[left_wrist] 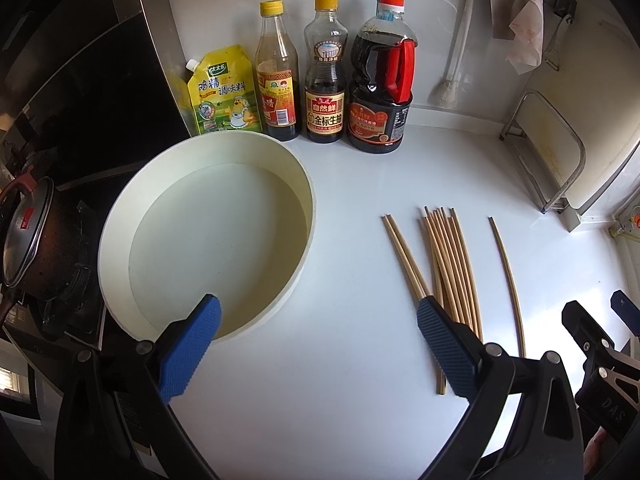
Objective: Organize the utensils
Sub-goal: 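Close the left tool on one wooden chopstick while the right tool grasps another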
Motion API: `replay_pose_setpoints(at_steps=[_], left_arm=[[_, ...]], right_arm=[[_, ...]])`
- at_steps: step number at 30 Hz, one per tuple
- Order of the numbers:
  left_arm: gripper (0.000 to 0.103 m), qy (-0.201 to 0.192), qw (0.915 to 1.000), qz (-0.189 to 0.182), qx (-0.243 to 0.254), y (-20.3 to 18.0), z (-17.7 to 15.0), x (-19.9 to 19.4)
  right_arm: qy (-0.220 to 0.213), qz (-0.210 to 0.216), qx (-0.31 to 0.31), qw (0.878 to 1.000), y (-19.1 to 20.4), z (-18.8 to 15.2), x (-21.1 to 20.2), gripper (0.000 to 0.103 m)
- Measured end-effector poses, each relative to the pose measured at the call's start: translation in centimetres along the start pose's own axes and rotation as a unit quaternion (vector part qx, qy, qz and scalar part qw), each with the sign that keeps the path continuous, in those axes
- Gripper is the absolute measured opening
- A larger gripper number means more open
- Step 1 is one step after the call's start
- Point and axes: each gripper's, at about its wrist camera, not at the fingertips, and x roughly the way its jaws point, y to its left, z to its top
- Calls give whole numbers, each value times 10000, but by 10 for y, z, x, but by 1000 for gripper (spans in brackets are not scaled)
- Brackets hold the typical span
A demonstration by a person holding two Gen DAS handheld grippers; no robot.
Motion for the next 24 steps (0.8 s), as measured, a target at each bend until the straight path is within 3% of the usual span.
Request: replay_pose_setpoints(at_steps=[10, 24], left_arm=[[97, 223, 9992, -318, 14, -40, -15, 42], [97, 534, 9972, -35, -514, -56, -34, 115]], right_arm=[[343, -8, -73, 9994, -54, -24, 45, 95], [596, 72, -435, 9972, -76, -30, 134, 95]])
